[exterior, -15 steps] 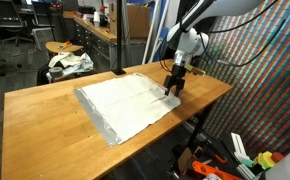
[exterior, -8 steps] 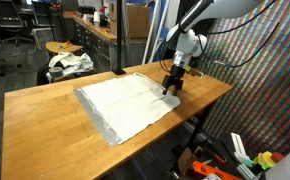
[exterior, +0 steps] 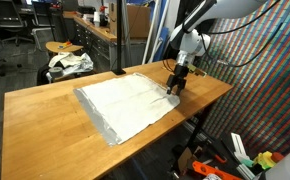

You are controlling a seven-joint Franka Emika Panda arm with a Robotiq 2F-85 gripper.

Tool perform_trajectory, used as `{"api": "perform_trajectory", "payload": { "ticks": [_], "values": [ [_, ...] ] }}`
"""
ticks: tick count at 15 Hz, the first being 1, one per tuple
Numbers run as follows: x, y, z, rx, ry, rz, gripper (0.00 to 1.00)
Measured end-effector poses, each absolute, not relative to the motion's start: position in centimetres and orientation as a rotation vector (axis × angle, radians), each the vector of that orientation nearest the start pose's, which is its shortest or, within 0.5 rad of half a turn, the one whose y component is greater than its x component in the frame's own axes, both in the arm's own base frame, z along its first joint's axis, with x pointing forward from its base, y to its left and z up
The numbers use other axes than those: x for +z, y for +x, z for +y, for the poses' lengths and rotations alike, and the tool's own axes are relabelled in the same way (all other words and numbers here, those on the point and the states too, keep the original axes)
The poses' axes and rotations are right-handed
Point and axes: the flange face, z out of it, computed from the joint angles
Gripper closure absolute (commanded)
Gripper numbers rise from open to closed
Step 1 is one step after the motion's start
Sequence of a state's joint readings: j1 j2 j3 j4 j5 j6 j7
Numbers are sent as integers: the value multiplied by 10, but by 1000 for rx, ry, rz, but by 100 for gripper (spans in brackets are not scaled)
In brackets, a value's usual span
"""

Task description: Fold the white towel in half

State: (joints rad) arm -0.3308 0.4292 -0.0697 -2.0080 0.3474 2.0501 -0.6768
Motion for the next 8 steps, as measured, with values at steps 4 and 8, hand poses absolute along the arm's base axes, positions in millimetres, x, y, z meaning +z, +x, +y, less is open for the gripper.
{"api": "perform_trajectory", "payload": {
  "ticks": [4,8],
  "values": [
    [218,515,-217,344,-2730,-132,0],
    [217,510,-212,400,-2699,-211,0]
  ]
}}
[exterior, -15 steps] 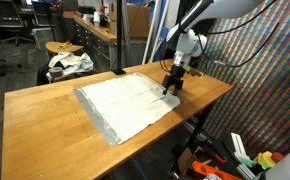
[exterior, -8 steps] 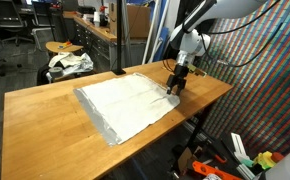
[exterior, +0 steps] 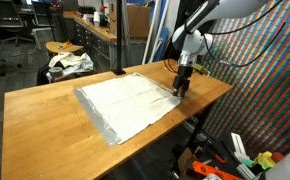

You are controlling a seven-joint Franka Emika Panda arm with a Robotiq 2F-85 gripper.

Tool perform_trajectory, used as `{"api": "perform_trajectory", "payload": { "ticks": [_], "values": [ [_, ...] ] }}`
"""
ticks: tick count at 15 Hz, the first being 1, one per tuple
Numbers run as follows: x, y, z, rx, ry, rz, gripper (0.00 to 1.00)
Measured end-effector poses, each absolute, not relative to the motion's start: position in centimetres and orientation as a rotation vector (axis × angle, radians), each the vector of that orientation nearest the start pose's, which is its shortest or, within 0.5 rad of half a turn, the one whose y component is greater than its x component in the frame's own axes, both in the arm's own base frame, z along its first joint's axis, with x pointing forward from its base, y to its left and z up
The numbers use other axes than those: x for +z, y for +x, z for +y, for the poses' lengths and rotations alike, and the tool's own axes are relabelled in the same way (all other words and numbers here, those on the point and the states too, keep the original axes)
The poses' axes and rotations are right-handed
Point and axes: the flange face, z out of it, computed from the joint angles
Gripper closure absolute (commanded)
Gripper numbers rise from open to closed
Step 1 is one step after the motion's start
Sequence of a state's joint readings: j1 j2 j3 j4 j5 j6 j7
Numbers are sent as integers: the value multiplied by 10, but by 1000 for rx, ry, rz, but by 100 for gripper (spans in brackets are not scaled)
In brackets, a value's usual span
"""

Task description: Fold the white towel in half

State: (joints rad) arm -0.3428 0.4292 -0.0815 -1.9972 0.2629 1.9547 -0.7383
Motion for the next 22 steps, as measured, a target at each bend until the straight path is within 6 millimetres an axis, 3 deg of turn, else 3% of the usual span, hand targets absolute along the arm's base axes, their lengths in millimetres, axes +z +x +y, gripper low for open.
{"api": "perform_trajectory", "payload": {
  "ticks": [14,16,22],
  "values": [
    [203,511,-180,240,-2543,-204,0],
    [199,509,-178,242,-2536,-209,25],
    [198,509,-176,225,-2543,-223,73]
  ]
}}
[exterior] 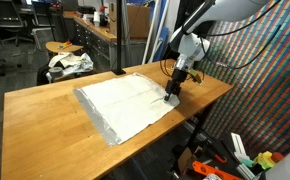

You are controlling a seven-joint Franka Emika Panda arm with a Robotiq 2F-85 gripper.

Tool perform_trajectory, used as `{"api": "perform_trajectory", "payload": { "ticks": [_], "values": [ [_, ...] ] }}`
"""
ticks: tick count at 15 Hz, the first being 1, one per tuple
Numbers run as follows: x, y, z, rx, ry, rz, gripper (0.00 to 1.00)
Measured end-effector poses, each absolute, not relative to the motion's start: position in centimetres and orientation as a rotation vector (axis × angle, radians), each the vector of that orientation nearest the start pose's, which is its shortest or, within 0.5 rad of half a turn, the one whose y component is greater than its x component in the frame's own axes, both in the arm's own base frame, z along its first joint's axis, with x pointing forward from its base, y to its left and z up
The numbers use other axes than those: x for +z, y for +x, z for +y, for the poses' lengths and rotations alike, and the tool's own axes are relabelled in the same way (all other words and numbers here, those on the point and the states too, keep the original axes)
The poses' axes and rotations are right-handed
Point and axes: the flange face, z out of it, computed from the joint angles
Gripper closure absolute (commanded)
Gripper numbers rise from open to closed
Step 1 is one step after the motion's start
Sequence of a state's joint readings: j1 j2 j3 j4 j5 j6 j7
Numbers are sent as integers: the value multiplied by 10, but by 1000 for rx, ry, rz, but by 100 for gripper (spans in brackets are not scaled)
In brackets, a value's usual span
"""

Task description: Fold the white towel in half

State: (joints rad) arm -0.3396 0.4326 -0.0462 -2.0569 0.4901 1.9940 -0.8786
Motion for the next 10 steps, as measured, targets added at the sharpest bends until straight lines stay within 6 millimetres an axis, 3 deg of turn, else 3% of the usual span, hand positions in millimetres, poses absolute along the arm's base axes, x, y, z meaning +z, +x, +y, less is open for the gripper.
{"api": "perform_trajectory", "payload": {
  "ticks": [3,4,10],
  "values": [
    [198,510,-176,225,-2552,-231,95],
    [198,510,-176,229,-2561,-241,99],
    [205,516,-170,254,-2640,-287,97]
  ]
}}
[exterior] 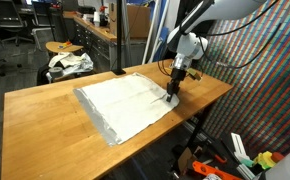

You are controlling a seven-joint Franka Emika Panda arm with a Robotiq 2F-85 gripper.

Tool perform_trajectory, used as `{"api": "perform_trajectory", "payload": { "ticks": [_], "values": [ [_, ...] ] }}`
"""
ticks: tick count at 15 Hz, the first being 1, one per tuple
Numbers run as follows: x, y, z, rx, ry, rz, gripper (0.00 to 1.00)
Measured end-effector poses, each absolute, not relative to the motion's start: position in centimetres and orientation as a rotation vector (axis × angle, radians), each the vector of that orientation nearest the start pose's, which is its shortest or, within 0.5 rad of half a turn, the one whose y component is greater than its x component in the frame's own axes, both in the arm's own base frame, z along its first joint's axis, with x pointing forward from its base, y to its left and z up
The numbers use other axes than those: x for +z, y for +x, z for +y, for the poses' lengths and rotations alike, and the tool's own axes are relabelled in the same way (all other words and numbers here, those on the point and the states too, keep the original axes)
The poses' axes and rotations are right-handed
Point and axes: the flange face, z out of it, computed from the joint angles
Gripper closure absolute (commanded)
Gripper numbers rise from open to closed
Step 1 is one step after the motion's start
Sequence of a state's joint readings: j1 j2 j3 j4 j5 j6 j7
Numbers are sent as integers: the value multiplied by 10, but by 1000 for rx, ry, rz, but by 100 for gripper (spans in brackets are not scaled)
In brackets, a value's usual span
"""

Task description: Fold the white towel in half

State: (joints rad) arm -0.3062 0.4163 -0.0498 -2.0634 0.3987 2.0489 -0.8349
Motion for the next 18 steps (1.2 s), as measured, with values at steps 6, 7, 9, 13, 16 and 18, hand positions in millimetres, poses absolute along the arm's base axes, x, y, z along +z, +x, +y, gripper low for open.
{"api": "perform_trajectory", "payload": {
  "ticks": [6,7,9,13,16,18],
  "values": [
    [225,521,-143,232,-2757,-328,97],
    [230,521,-136,227,-2775,-335,97],
    [240,520,-122,213,-2819,-350,97],
    [257,515,-87,144,-2912,-360,97],
    [262,508,-52,104,-2967,-380,97],
    [264,502,-28,71,-2994,-389,97]
  ]
}}
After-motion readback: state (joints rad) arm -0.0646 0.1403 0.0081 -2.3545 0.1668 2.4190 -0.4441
